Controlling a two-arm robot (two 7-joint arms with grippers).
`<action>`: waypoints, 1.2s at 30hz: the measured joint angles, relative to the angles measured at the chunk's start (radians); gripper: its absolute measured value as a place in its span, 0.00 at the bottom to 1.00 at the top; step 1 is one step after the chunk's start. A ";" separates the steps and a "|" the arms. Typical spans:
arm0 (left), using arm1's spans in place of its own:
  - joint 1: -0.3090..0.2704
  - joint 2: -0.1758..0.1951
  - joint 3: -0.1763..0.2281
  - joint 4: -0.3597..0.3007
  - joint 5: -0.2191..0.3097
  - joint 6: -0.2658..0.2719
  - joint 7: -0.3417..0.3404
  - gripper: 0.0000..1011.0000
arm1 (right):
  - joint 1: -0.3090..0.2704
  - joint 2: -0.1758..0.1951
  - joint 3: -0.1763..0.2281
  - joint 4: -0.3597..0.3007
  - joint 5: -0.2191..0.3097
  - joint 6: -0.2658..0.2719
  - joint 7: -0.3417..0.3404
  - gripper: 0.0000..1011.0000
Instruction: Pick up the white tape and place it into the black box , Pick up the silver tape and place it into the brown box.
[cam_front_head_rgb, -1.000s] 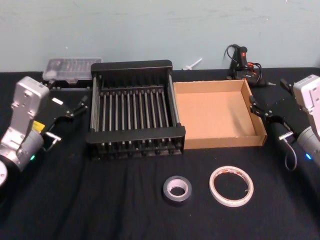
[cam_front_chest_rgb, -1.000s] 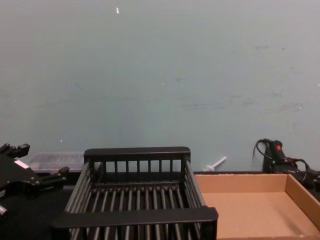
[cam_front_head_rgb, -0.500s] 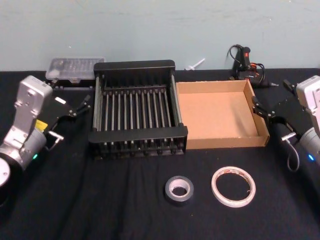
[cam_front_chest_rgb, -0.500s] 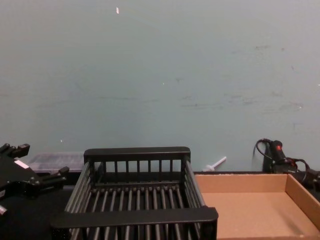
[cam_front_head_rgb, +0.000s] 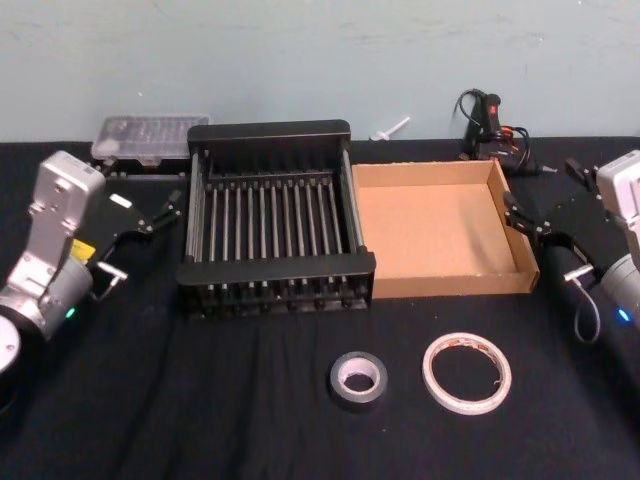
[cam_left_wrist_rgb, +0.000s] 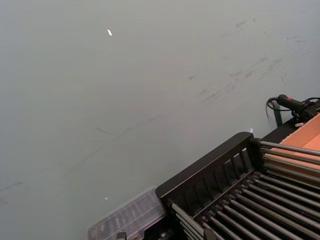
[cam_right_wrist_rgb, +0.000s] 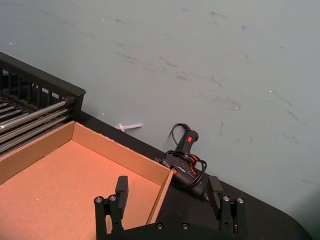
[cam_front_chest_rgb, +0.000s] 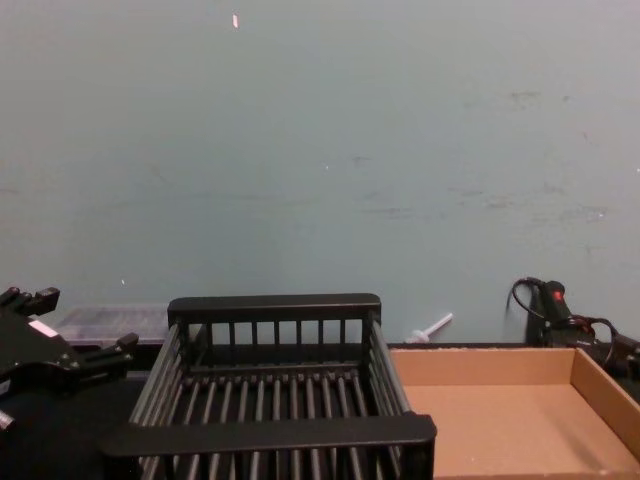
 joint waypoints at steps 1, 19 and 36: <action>0.000 0.000 0.000 0.000 0.000 0.000 0.000 0.99 | -0.001 -0.001 0.002 -0.001 0.000 0.000 0.002 0.99; 0.000 0.000 0.000 0.000 0.000 0.000 0.000 0.99 | -0.077 -0.006 0.063 -0.093 0.030 0.013 0.049 0.99; 0.000 0.000 0.000 0.000 0.000 0.000 0.000 0.99 | -0.210 -0.008 0.119 -0.235 0.084 0.054 0.087 0.99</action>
